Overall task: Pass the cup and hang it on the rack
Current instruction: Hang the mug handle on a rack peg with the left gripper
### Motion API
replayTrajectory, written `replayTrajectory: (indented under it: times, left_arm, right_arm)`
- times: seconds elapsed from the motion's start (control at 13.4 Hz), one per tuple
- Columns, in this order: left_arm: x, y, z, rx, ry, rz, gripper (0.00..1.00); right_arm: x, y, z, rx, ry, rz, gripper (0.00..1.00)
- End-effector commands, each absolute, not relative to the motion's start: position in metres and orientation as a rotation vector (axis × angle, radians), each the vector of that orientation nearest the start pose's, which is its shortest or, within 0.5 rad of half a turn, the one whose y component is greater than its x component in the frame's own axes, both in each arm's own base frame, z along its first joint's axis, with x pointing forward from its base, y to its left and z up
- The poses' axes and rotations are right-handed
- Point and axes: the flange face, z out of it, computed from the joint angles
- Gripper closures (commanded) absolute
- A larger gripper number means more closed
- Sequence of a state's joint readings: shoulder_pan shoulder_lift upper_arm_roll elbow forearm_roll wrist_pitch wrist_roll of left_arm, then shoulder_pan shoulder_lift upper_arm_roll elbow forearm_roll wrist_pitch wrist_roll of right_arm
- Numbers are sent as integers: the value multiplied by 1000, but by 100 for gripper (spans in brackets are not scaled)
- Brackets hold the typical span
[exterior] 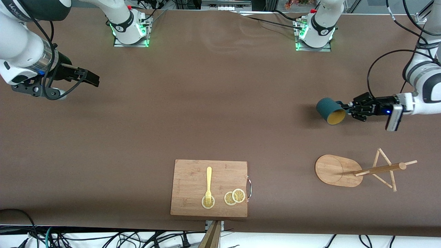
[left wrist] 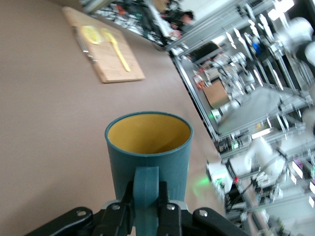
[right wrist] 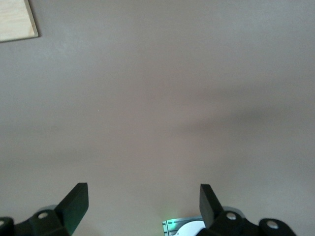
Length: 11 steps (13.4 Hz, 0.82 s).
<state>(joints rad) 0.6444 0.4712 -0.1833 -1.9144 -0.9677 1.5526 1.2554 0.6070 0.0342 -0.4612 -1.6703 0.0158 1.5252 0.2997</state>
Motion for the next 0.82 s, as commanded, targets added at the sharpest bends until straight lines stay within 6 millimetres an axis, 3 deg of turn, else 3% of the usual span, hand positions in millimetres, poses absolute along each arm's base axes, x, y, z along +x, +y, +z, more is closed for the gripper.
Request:
replayTrajectory:
  times: [0.0, 0.07, 0.22, 0.52, 0.67, 0.75]
  left_arm:
    - [569, 194, 322, 1902, -97, 99, 100]
    - [581, 201, 341, 1929, 4, 42, 100]
    - [595, 207, 359, 1947, 127, -25, 100]
    - [617, 225, 364, 1983, 360, -160, 100]
    - [633, 240, 355, 1973, 445, -195, 100]
    - [637, 238, 353, 1973, 446, -199, 100]
  right_arm:
    - [546, 86, 563, -3175, 202, 269, 0]
    - [547, 87, 564, -3172, 202, 250, 0]
    - [547, 88, 565, -3172, 194, 240, 0]
    - [549, 81, 564, -3165, 125, 245, 0]
    - [550, 77, 563, -3160, 114, 245, 0]
    - [550, 73, 562, -3157, 117, 249, 0]
